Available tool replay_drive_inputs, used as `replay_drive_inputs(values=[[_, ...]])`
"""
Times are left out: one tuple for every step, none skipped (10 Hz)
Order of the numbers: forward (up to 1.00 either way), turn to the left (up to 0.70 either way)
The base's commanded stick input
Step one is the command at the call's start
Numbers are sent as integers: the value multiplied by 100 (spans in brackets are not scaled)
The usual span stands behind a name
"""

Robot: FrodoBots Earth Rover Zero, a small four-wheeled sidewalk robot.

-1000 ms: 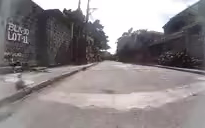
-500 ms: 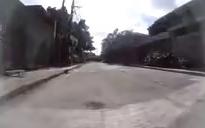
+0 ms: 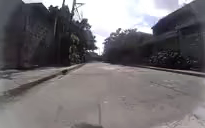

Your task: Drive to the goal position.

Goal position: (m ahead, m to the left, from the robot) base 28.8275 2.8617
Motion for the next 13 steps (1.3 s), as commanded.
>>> replay_drive_inputs(values=[[100, 0], [100, 0], [100, 0], [100, 0], [100, 0], [100, 0], [100, 0], [100, 0], [100, 0], [100, 0], [100, 0], [100, 0], [100, 0]])
